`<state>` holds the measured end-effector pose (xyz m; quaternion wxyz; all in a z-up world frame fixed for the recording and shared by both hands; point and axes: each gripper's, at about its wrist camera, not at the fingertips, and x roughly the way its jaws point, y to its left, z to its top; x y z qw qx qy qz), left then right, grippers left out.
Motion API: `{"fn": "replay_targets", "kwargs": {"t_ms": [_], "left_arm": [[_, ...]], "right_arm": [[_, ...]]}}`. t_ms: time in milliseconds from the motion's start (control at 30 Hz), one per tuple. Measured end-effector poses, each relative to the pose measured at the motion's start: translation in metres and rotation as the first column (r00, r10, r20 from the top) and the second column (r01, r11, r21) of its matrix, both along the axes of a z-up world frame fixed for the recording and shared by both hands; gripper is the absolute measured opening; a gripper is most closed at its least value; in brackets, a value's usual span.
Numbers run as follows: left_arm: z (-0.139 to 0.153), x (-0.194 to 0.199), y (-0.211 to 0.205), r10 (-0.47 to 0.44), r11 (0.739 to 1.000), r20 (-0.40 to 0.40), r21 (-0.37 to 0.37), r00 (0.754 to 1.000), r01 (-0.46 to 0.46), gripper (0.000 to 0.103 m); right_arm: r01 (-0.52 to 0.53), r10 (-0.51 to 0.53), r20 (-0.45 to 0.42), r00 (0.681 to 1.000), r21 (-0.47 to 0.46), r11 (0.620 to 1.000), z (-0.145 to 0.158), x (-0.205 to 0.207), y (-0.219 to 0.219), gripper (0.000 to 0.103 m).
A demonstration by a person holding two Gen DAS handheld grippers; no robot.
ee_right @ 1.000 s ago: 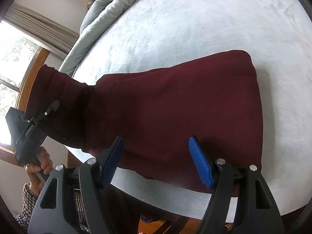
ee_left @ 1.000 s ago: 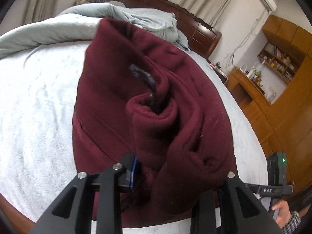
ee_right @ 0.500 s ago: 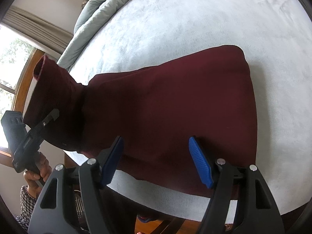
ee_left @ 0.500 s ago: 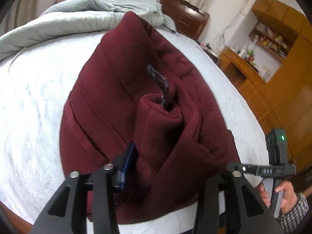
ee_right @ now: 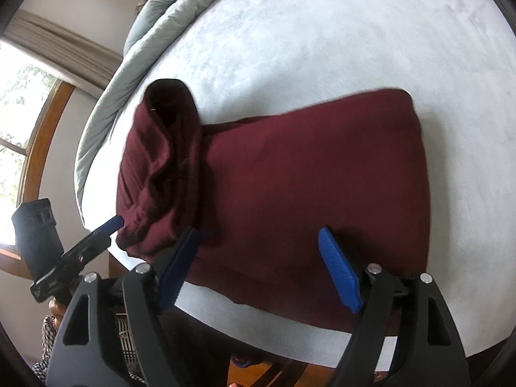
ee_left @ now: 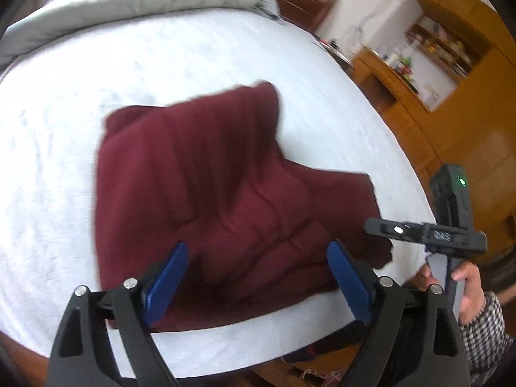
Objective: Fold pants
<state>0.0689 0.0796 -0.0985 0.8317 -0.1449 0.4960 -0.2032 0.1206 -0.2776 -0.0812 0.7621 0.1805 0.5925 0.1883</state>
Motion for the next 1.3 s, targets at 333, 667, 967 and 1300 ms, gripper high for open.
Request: {"fn": "replay_targets", "kwargs": {"t_ms": [333,667,967,1300], "left_arm": [[-0.017,0.019,0.037,0.203,0.968,-0.069,0.161,0.977,-0.19,0.089],[-0.022,0.014,0.035,0.21,0.965,-0.099,0.178,0.973,-0.19,0.089],[-0.018,0.014,0.06,0.267,0.955,-0.11,0.167,0.958,-0.247,0.089],[-0.017,0.013,0.078,0.309,0.947,-0.112,0.127,0.944,-0.295,0.094]], "right_arm": [[-0.038,0.044,-0.046,0.998,0.116,0.992,0.01,0.025,0.052,0.091],[-0.124,0.119,0.054,0.991,0.089,0.988,0.035,0.028,0.094,0.071],[-0.146,0.151,-0.057,0.987,0.091,0.985,0.002,0.036,0.118,0.026],[-0.216,0.211,0.052,0.976,0.157,0.964,0.036,-0.006,0.091,0.016]]}}
